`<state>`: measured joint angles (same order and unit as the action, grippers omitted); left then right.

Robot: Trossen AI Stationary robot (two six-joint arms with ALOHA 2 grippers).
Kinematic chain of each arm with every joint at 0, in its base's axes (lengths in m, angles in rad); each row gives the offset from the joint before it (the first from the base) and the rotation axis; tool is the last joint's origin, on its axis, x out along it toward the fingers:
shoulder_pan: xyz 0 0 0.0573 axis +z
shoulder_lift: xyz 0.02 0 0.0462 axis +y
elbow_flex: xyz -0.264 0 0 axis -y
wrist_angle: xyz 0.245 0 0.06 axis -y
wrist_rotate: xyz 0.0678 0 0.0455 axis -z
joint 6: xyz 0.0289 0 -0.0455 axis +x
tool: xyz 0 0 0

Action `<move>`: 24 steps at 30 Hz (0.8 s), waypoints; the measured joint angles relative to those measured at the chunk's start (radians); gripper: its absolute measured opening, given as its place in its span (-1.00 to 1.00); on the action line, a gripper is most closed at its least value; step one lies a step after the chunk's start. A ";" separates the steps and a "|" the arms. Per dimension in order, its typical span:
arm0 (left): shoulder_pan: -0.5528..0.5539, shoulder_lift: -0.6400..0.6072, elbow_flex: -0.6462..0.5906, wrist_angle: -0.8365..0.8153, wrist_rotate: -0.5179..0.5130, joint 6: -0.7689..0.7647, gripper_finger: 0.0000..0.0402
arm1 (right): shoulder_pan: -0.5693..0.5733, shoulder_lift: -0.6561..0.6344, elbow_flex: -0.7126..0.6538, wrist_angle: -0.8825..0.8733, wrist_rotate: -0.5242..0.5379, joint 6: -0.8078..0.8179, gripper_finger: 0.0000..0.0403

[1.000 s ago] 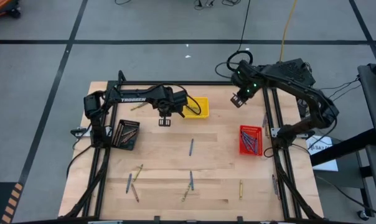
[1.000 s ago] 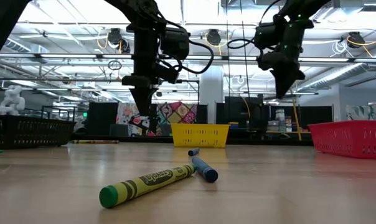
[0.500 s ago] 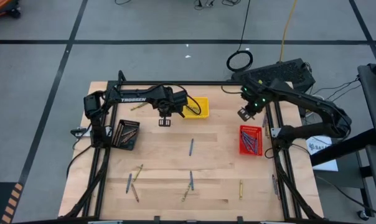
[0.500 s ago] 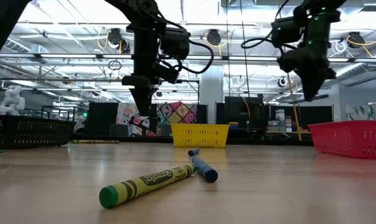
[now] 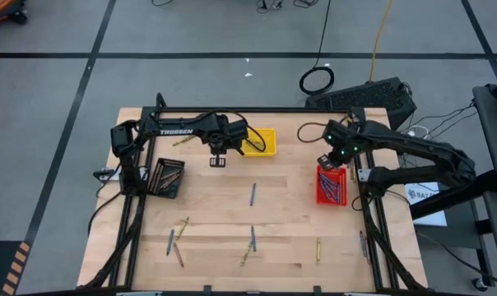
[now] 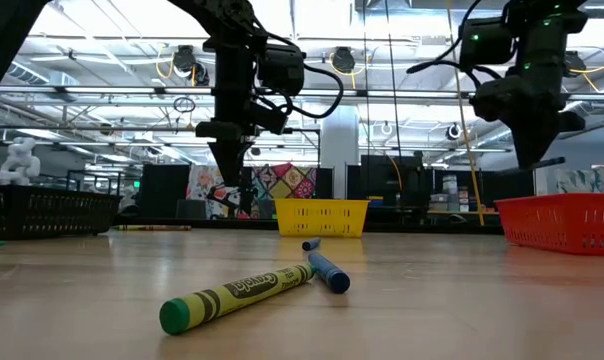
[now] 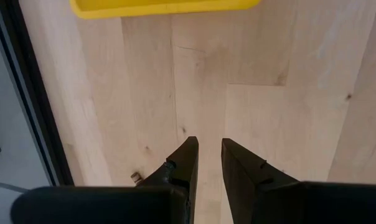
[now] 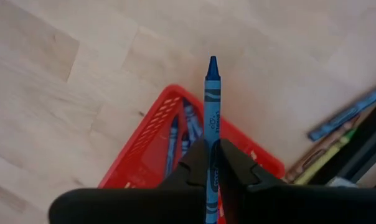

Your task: Sort crayons

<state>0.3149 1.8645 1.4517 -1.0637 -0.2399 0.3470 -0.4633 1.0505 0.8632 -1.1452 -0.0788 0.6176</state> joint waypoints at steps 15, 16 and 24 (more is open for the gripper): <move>0.000 0.000 0.000 0.000 0.000 0.000 -0.67 | 0.236 -0.023 -0.088 -0.007 0.001 0.282 -1.00; 0.000 0.000 0.000 0.000 0.000 0.000 -0.67 | 0.252 -0.023 -0.094 -0.005 0.001 0.295 -1.00; 0.000 0.000 0.000 0.000 0.000 0.000 -0.67 | 0.359 -0.023 -0.135 0.092 0.000 0.384 -1.00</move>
<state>0.3149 1.8645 1.4517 -1.0641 -0.2398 0.3470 -0.1045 1.0275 0.7280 -1.0533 -0.0788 1.0019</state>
